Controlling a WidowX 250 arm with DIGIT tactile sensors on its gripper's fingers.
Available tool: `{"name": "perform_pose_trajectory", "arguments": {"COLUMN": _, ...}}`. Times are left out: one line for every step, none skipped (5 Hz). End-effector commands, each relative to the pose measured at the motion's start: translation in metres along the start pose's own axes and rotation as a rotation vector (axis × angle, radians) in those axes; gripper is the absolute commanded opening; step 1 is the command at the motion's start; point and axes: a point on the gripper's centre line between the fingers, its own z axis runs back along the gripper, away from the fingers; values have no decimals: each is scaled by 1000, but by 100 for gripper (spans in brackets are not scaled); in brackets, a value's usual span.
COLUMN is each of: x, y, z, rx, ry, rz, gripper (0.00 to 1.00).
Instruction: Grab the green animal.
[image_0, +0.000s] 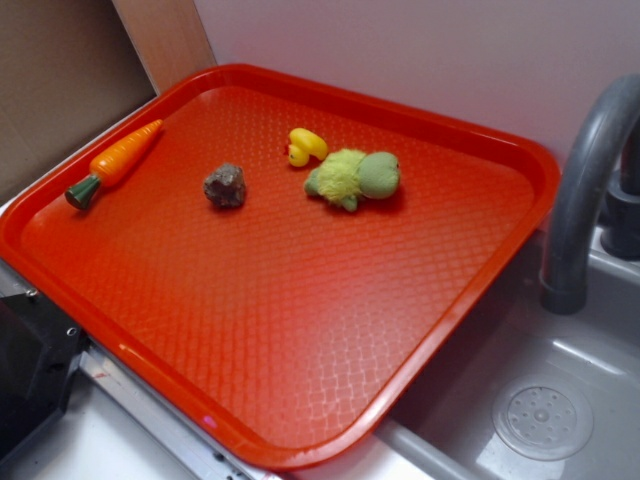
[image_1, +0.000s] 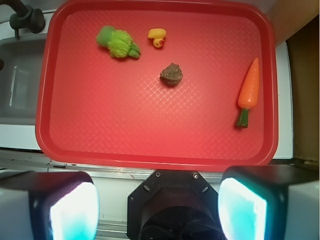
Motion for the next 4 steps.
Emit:
{"name": "perform_pose_trajectory", "arguments": {"x": 0, "y": 0, "z": 0, "rx": 0, "ry": 0, "rz": 0, "gripper": 100}}
{"name": "perform_pose_trajectory", "arguments": {"x": 23, "y": -5, "z": -21, "rx": -75, "ry": -59, "rz": -115, "gripper": 100}}
{"name": "perform_pose_trajectory", "arguments": {"x": 48, "y": -7, "z": -36, "rx": -32, "ry": -98, "rz": -197, "gripper": 100}}
{"name": "perform_pose_trajectory", "arguments": {"x": 92, "y": -20, "z": -73, "rx": -48, "ry": -141, "rz": -449, "gripper": 100}}
